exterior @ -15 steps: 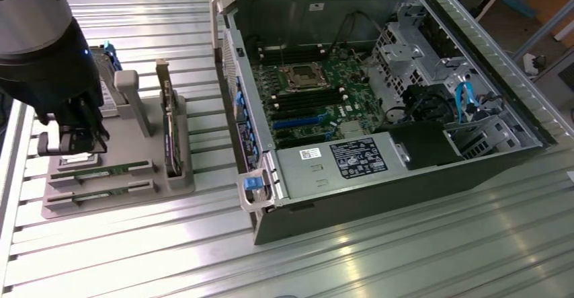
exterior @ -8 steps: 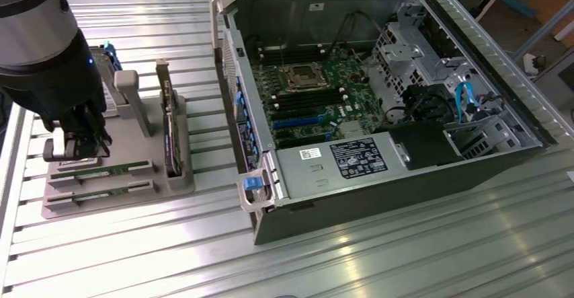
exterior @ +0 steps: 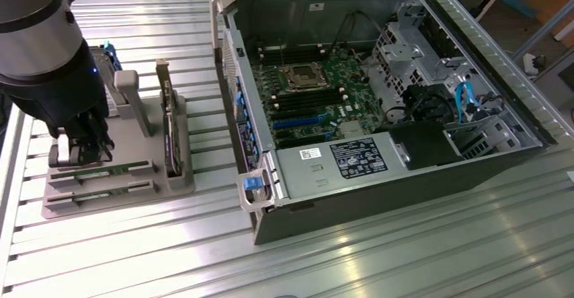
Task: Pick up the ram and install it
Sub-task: 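Pick up the ram and move it above insertion slot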
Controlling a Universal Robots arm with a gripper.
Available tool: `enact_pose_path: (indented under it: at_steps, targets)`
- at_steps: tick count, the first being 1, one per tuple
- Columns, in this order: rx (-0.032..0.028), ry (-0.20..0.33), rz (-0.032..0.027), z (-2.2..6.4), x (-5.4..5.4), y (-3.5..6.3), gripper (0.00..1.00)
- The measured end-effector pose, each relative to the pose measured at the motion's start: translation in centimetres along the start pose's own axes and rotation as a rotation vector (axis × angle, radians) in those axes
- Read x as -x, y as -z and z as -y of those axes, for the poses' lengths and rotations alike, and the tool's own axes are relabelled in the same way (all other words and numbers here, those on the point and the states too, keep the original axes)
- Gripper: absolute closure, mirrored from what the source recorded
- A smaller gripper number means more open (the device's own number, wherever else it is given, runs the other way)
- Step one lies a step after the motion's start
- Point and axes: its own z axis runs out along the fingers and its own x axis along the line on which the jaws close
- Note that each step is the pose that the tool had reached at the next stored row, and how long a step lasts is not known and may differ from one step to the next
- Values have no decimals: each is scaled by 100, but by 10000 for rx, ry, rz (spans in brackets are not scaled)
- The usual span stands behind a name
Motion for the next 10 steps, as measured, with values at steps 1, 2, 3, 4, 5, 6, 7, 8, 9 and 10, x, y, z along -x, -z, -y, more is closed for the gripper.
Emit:
enact_pose_path:
  at_steps: [1,2,3,4,5,6,7,8,9,10]
  targets:
    - [0,0,0,0,-2,-13,77]
    - [1,1,0,0,-4,-33,77]
    - [1,0,0,0,-7,-56,77]
    - [0,0,0,1,-9,-76,77]
    - [1,0,-1,1,-11,-89,77]
    - [1,0,-1,1,-13,-103,77]
    - [1,0,-1,1,-15,-121,77]
    - [1,0,-1,1,-16,-132,77]
    - [0,0,0,2,-17,-140,77]
    - [2,0,-2,1,-17,-141,77]
